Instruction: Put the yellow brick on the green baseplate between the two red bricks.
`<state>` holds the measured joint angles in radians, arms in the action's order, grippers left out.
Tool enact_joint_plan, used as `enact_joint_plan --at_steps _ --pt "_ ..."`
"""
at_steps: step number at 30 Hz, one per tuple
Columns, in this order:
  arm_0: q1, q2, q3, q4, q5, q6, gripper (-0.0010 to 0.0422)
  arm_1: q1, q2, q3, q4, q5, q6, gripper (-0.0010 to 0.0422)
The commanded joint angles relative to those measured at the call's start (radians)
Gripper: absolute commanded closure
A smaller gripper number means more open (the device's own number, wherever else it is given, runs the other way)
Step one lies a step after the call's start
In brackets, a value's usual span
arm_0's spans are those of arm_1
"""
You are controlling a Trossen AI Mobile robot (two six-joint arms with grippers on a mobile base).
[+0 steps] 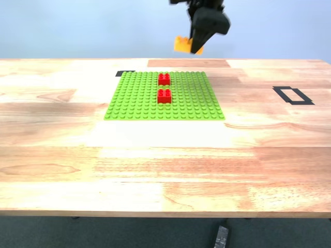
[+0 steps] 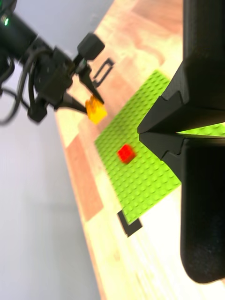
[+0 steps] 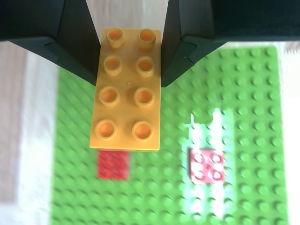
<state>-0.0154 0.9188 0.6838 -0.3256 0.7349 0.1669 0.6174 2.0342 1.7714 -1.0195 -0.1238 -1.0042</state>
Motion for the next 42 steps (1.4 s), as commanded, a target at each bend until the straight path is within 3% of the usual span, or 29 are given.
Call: enact_joint_plan --at_steps 1,20,42 --pt "-0.003 0.0 0.054 -0.114 0.005 0.075 0.0413 0.026 0.036 0.018 0.0 0.0 0.0 0.0379" --pt "-0.003 -0.017 0.071 -0.165 0.008 0.121 0.0413 0.097 0.199 0.082 0.017 -0.006 0.027 0.0379" --pt "-0.003 -0.017 0.071 -0.161 0.033 0.12 0.0413 0.101 0.219 0.039 0.103 -0.026 0.085 0.0379"
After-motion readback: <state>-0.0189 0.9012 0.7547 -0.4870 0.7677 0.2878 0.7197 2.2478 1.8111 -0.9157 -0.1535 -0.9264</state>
